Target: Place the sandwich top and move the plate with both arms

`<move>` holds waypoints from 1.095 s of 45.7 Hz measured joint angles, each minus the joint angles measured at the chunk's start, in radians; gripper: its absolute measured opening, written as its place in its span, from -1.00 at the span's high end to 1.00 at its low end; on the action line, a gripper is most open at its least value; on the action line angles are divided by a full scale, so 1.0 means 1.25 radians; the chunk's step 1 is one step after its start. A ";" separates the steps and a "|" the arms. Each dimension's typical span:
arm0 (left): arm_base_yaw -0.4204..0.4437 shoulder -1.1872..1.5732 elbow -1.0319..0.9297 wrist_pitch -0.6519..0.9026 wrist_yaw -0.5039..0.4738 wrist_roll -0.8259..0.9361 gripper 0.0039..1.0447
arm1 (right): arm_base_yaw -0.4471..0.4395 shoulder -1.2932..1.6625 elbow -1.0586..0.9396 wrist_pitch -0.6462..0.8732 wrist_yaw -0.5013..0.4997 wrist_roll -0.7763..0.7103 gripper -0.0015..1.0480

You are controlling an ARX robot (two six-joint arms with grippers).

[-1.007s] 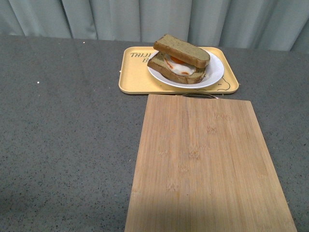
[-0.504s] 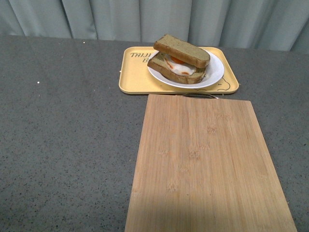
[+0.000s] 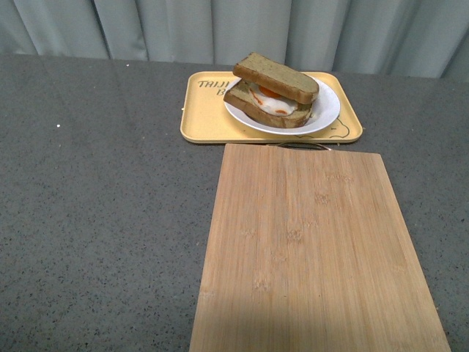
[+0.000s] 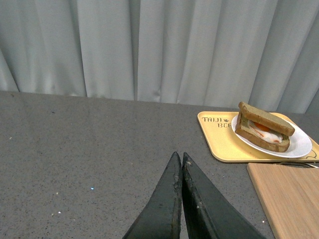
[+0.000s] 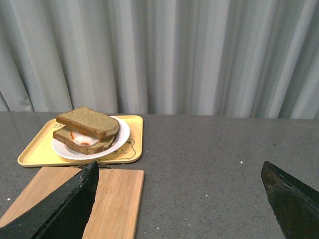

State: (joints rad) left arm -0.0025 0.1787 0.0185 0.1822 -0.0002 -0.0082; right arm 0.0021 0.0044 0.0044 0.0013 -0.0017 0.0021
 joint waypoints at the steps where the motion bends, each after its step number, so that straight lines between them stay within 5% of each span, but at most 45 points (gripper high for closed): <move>1: 0.000 -0.004 0.000 -0.003 0.000 0.000 0.93 | 0.000 0.000 0.000 0.000 0.000 0.000 -0.82; 5: 0.000 -0.110 0.000 -0.134 0.001 0.000 0.93 | 0.000 0.000 0.000 0.000 0.000 0.000 -0.82; 12: 0.000 -0.139 0.000 -0.144 0.000 0.000 0.92 | 0.000 0.000 0.000 0.000 0.000 0.000 -0.82; 28: 0.000 -0.139 0.000 -0.144 0.000 0.000 -0.26 | 0.000 0.000 0.000 0.000 0.000 0.000 -0.82; 39: 0.000 -0.139 0.000 -0.144 0.000 0.001 -0.91 | 0.000 0.000 0.000 0.000 0.000 0.000 -0.82; 50: 0.000 -0.140 0.000 -0.144 0.000 0.001 -0.88 | 0.000 0.000 0.000 0.000 0.000 0.000 -0.82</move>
State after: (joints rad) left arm -0.0025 0.0040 0.0189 0.0021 0.0002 -0.0074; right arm 0.0021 0.0044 0.0048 0.0013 -0.0017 0.0021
